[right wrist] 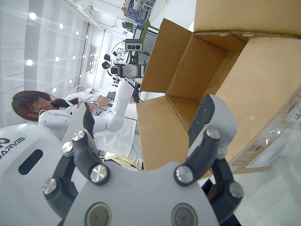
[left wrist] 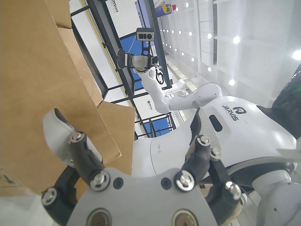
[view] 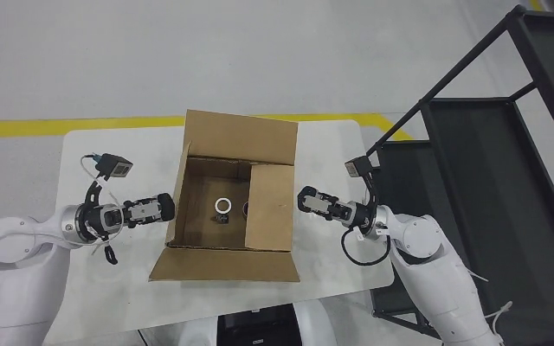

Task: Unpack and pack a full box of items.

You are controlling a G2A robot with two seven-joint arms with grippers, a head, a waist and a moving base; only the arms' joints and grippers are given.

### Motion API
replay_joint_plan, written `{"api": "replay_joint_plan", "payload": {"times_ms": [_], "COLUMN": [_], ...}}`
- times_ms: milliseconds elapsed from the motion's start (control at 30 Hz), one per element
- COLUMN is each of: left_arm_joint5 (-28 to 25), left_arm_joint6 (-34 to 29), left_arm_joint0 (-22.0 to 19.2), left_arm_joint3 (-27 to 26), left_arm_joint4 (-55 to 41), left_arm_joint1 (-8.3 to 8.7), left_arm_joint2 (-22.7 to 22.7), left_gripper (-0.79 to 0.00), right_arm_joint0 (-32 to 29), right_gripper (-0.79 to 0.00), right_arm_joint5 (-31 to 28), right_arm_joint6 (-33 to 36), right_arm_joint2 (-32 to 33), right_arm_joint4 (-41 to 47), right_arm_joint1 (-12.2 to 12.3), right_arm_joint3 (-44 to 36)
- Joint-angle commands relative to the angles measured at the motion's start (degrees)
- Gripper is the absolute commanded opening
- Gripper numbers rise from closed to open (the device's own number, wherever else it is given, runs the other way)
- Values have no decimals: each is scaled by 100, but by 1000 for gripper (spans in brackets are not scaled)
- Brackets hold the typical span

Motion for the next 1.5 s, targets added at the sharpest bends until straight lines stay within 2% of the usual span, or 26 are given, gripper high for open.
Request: {"api": "replay_joint_plan", "payload": {"times_ms": [0, 333, 467, 567, 833, 1067, 1200, 1300, 1467], "left_arm_joint5": [-1, -1, 23, 47, -72, -52, -100, 123, 108], "left_arm_joint6": [-1, -1, 276, 255, 310, 284, 411, 515, 539], "left_arm_joint0": [6, 6, 85, -130, -974, -1479, -1623, -1644, -1710], "left_arm_joint3": [-4, -4, -139, -19, 767, 1347, 1553, 1717, 1778], "left_arm_joint4": [3, 3, 409, 707, 1202, 1342, 1562, 1404, 1353], "left_arm_joint1": [1, 1, 18, 10, -110, -242, -283, -312, -324], "left_arm_joint2": [-8, -8, -16, 248, 1246, 2003, 2238, 2341, 2400], "left_gripper": [0, 0, 0, 0, 0, 0, 0, 0, 0], "right_arm_joint0": [-23, -23, -23, -23, -23, -23, -23, -23, -23], "right_gripper": [0, 0, 0, 0, 0, 0, 0, 0, 0], "right_arm_joint5": [26, 26, 26, 26, 26, 26, 26, 26, 26], "right_arm_joint6": [-14, -14, -14, -14, -14, -14, -14, -14, -14], "right_arm_joint2": [-2, -2, -2, -2, -2, -2, -2, -2, -2], "right_arm_joint4": [-7, -7, -7, -7, -7, -7, -7, -7, -7], "right_arm_joint1": [3, 3, 3, 3, 3, 3, 3, 3, 3], "right_arm_joint3": [11, 11, 11, 11, 11, 11, 11, 11, 11]}}
